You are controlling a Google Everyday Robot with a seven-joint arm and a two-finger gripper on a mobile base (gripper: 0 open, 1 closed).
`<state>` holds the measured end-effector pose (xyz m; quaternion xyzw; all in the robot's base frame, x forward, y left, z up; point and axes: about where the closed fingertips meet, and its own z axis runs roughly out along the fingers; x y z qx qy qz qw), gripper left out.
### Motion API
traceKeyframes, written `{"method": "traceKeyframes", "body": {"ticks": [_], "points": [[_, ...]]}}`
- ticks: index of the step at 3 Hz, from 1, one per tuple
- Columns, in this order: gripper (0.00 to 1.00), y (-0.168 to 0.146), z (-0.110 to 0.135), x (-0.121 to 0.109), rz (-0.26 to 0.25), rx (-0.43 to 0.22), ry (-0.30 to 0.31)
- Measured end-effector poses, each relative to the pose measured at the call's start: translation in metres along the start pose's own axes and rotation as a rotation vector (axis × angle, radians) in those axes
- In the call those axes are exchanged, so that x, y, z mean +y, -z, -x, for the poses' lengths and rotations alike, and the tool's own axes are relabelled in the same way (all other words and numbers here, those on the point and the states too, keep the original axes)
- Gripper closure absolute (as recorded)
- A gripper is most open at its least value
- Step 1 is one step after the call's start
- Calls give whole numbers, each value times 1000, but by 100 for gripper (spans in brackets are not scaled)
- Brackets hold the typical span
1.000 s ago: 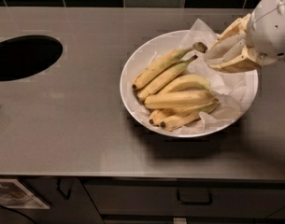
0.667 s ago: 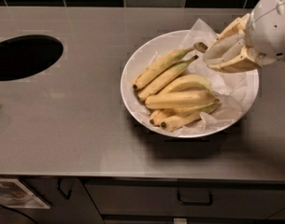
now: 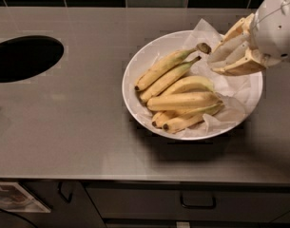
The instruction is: Pick banana from white bowl
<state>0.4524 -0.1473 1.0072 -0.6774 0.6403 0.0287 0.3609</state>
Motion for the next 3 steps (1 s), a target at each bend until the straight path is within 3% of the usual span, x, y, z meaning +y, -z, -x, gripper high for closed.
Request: {"method": "traceKeyframes", "body": {"ticks": [1,2,3], "points": [[12,0,0,0,0,0,0],[0,0,0,0,0,0,0],[0,0,0,0,0,0,0]]}}
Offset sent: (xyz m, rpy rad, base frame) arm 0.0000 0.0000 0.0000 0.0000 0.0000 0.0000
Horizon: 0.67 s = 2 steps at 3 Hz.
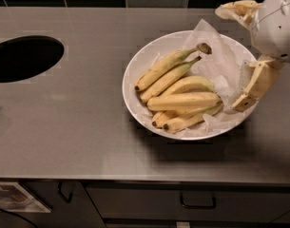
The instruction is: Pick banana from white bowl
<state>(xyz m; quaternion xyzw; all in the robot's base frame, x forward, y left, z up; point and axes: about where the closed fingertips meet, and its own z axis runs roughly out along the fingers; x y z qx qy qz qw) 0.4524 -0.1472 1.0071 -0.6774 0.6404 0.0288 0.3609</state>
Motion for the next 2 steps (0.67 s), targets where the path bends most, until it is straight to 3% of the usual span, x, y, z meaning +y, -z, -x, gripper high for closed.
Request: {"method": "traceKeyframes", "body": {"ticks": [1,2], "points": [[10,-10,-2,4,18,-11,-26],[29,-20,-3,12,36,-9,-50]]}}
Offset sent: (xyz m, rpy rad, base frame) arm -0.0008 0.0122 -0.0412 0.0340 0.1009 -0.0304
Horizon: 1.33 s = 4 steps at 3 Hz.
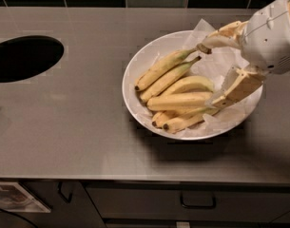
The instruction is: Pick banana from white bowl
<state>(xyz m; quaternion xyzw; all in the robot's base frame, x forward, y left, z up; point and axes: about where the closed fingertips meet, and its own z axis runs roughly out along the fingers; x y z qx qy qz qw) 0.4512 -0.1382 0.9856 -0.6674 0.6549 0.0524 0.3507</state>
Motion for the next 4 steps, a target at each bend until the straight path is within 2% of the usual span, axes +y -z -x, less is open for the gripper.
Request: {"method": "traceKeyframes", "body": {"ticks": [1,3,4], "points": [[41,-8,10,8,16,4,9],[44,-18,43,22,44,5,74],[45,-23,41,28,56,23,68]]}}
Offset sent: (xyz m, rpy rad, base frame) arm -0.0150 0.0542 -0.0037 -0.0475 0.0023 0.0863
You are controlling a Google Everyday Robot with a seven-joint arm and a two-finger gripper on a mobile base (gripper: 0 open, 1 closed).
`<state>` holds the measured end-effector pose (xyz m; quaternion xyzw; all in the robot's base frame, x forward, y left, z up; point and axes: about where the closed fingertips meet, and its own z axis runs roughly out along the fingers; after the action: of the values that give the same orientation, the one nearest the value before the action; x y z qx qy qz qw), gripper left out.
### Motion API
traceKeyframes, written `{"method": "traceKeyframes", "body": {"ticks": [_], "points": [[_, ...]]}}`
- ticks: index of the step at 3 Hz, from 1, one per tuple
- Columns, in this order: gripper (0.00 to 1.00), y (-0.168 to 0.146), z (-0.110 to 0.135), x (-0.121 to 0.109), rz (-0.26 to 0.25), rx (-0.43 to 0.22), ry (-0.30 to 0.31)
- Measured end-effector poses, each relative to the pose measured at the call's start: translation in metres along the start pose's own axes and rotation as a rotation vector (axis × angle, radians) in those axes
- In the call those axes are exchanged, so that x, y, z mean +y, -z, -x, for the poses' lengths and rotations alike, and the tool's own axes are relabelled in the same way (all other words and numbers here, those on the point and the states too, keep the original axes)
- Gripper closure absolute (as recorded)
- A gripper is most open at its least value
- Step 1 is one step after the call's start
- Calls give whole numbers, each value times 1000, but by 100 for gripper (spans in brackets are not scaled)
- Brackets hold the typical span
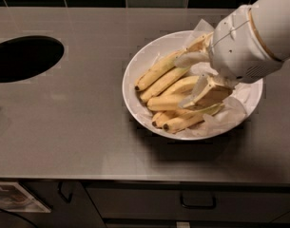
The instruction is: Pick banana from white bowl
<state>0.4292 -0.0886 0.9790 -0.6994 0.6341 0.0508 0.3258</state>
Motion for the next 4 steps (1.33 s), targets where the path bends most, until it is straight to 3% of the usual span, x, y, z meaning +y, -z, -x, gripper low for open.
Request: {"method": "traceKeyframes", "body": {"ticks": [1,4], "points": [[51,-2,-16,2,0,18,-40],[49,-14,-43,5,24,44,-101]]}}
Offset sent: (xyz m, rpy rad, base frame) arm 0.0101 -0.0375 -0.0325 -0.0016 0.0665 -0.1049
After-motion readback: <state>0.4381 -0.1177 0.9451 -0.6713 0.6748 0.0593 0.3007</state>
